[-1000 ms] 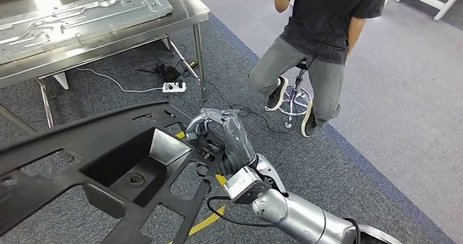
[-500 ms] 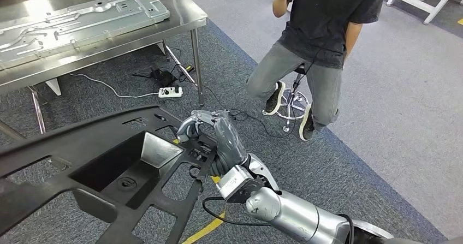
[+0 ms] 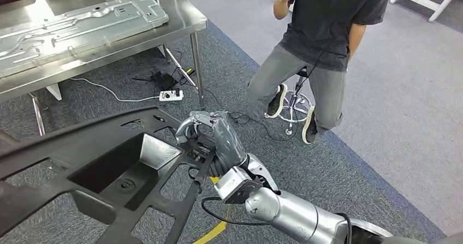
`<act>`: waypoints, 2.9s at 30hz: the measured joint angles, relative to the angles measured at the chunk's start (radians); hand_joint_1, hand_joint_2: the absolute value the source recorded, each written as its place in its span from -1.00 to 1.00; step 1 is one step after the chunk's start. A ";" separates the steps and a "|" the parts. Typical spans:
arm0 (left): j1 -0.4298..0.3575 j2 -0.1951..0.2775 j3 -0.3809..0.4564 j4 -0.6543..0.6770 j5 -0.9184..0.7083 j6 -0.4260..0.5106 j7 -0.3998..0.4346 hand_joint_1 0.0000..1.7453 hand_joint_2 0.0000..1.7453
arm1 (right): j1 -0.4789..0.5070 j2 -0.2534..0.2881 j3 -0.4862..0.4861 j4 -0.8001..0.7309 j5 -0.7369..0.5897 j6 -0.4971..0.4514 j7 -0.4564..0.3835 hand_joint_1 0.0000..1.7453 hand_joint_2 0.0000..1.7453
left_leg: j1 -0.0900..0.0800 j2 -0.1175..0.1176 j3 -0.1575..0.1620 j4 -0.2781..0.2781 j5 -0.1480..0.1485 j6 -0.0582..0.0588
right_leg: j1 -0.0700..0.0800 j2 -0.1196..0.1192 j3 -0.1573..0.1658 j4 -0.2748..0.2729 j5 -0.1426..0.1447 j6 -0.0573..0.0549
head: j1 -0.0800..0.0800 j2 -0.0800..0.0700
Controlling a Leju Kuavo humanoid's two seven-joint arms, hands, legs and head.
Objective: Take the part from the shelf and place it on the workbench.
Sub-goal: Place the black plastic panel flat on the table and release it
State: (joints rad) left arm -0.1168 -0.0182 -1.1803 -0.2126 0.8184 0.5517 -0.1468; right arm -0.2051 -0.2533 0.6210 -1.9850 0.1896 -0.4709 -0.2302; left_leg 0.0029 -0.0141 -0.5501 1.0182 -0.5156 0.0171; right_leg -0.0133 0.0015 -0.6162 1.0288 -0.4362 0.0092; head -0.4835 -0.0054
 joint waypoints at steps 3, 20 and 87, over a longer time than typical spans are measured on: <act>-0.001 0.001 0.000 0.000 0.001 0.000 0.001 -1.00 1.00 | 0.000 0.000 0.000 0.000 0.008 0.000 0.002 1.00 1.00 | 0.003 0.005 -0.054 0.113 -0.057 -0.013 | -0.004 -0.005 0.013 -0.008 -0.005 -0.016 | -0.003 0.000; -0.002 0.007 0.000 0.000 0.010 0.000 0.003 -1.00 1.00 | 0.002 -0.003 0.000 -0.001 0.023 0.001 0.012 1.00 1.00 | 0.002 0.000 -0.031 -0.016 0.053 0.040 | 0.004 -0.009 -0.058 0.223 -0.153 0.022 | 0.002 -0.002; 0.003 0.010 0.001 0.000 0.029 0.003 0.004 -1.00 1.00 | 0.017 -0.005 -0.002 -0.001 -0.005 0.001 -0.001 1.00 1.00 | -0.001 0.006 -0.004 -0.024 0.040 0.032 | 0.003 -0.003 -0.066 0.170 -0.059 0.020 | -0.017 -0.002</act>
State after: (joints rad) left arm -0.1135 -0.0082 -1.1795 -0.2128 0.8471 0.5543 -0.1427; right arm -0.1880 -0.2583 0.6195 -1.9859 0.1846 -0.4704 -0.2311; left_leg 0.0018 -0.0083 -0.5537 0.9937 -0.4760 0.0492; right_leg -0.0107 -0.0012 -0.6826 1.1992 -0.4956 0.0293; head -0.5004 -0.0072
